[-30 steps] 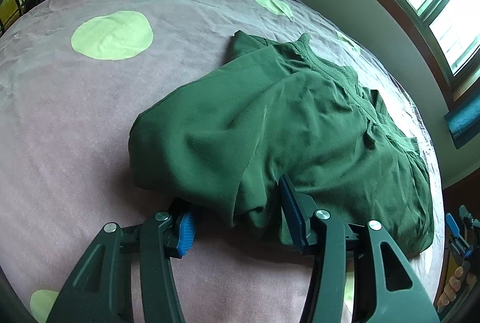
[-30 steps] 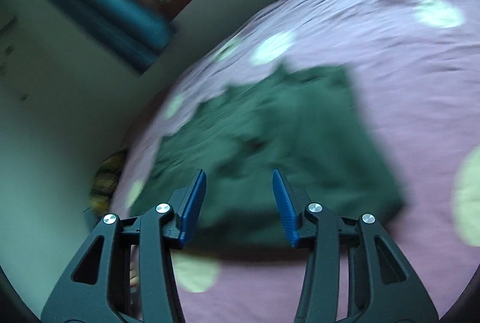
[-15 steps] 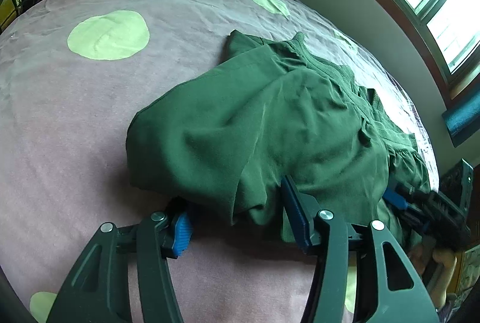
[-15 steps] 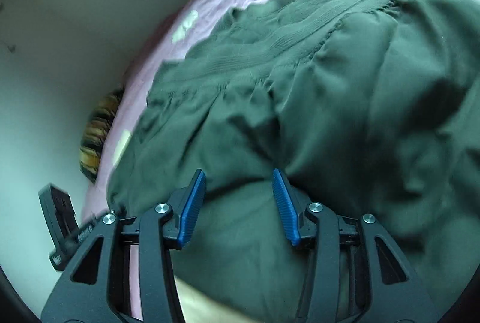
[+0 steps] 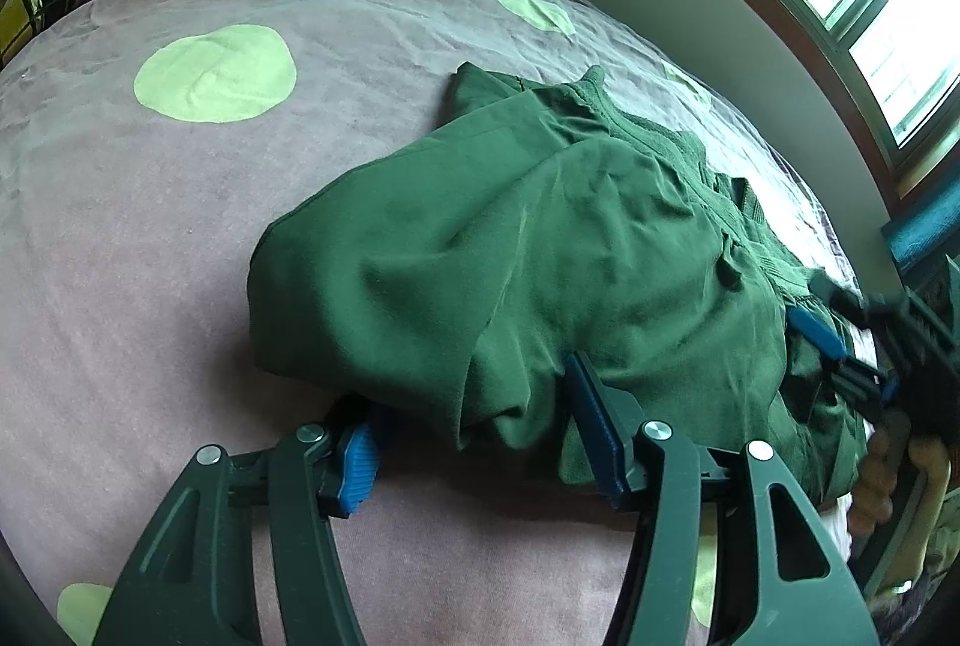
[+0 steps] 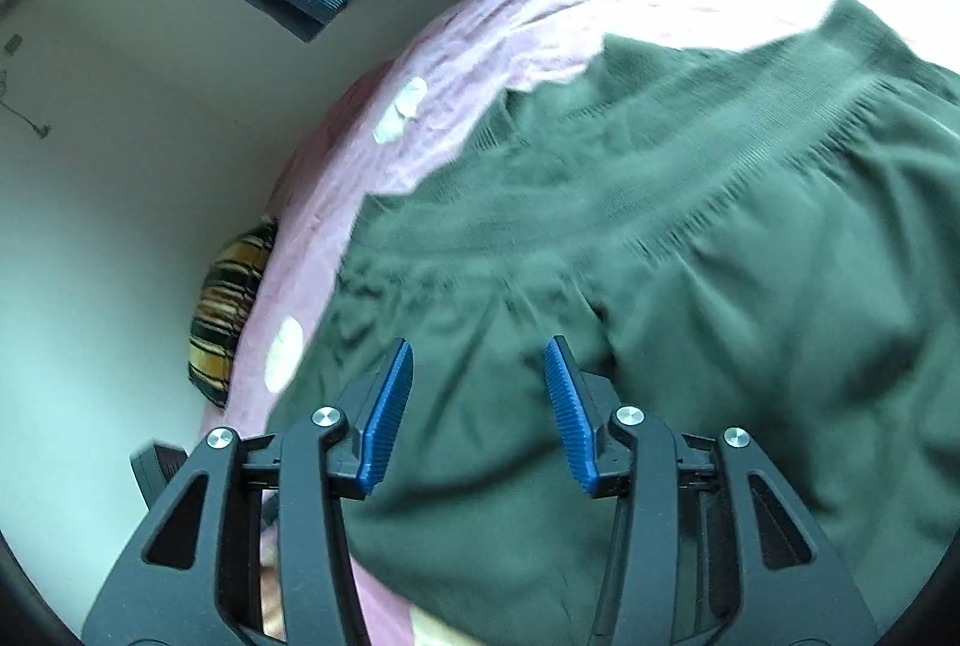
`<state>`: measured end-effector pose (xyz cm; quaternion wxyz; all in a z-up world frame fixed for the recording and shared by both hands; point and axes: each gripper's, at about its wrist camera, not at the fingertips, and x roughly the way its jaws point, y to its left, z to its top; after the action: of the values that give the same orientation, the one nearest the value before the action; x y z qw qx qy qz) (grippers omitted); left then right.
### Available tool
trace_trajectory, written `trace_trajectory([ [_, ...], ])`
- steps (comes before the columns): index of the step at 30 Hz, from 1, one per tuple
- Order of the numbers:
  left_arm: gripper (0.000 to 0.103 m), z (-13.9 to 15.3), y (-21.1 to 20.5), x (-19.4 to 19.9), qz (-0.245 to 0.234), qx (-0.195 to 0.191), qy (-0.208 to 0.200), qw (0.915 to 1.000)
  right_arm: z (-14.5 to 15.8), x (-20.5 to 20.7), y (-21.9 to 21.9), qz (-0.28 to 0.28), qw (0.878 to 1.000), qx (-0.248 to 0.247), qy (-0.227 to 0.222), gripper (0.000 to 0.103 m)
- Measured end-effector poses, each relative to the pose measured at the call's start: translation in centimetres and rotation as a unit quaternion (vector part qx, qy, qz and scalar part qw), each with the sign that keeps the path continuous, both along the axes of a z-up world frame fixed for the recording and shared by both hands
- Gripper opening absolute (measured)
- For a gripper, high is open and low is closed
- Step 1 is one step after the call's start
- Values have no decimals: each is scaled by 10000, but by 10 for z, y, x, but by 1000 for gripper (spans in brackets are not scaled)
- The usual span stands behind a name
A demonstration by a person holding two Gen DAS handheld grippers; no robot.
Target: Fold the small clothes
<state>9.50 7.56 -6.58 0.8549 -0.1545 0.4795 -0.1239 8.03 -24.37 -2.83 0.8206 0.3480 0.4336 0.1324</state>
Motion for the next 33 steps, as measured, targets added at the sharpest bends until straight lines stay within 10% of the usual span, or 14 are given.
trace_trajectory([
  [12, 63, 0, -5, -1, -68, 56, -130, 9999, -32, 71, -15, -379, 9972, 120, 637, 53],
  [33, 67, -2, -3, -1, -113, -91, -116, 9998, -7, 20, 4, -222, 9993, 162, 270, 62],
])
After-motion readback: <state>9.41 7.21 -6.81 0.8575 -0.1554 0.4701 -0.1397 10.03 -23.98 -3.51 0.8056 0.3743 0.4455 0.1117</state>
